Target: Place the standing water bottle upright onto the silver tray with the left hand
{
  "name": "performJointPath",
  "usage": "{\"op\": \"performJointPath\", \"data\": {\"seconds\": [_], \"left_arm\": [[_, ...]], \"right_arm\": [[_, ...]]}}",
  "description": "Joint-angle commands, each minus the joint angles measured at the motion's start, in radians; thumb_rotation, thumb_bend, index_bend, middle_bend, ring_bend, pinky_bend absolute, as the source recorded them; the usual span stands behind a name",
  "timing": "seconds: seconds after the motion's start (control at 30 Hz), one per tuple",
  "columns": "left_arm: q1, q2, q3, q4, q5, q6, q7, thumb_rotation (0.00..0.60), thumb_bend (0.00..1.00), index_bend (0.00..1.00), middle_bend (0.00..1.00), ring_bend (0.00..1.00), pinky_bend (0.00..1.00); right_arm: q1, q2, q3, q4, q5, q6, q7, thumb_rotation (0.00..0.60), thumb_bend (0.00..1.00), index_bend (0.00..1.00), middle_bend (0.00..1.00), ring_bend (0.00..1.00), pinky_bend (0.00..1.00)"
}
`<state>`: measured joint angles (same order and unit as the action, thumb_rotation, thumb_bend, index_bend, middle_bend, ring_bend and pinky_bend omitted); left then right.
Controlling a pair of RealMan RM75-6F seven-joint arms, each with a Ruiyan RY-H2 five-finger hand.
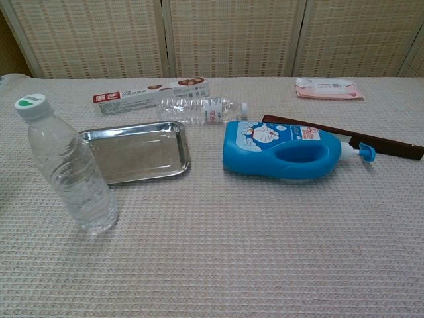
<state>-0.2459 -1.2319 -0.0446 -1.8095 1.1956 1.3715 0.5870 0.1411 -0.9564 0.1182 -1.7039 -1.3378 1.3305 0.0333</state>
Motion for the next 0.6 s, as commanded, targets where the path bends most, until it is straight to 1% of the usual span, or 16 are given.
{"op": "performJointPath", "data": {"seconds": [0.03,0.27,0.4,0.5,0.6], "left_arm": [[0.002,0.000,-0.001,0.000,0.002,0.004,-0.001,0.600,0.32,0.00,0.00,0.00,0.17],[0.004,0.008,0.002,-0.010,0.001,0.004,0.002,0.600,0.33,0.00,0.00,0.00,0.17],[0.001,0.066,0.001,-0.073,-0.051,-0.034,-0.010,0.600,0.33,0.00,0.00,0.00,0.17],[0.003,0.109,-0.012,-0.151,-0.100,-0.079,-0.102,0.600,0.33,0.00,0.00,0.00,0.18],[-0.006,0.167,-0.022,-0.217,-0.116,-0.151,-0.220,0.600,0.33,0.00,0.00,0.00,0.18]], "right_arm": [[0.000,0.003,-0.001,-0.003,0.003,-0.002,-0.001,0.600,0.19,0.04,0.11,0.00,0.18],[-0.005,0.008,-0.005,-0.010,-0.008,0.007,0.004,0.600,0.19,0.04,0.11,0.00,0.18],[-0.007,0.008,-0.007,-0.013,-0.004,0.008,-0.007,0.600,0.19,0.04,0.11,0.00,0.18],[-0.005,0.014,-0.011,-0.019,-0.006,-0.001,-0.005,0.600,0.19,0.04,0.11,0.00,0.18],[-0.006,0.017,-0.014,-0.020,-0.014,0.000,-0.001,0.600,0.19,0.04,0.11,0.00,0.18]]}}
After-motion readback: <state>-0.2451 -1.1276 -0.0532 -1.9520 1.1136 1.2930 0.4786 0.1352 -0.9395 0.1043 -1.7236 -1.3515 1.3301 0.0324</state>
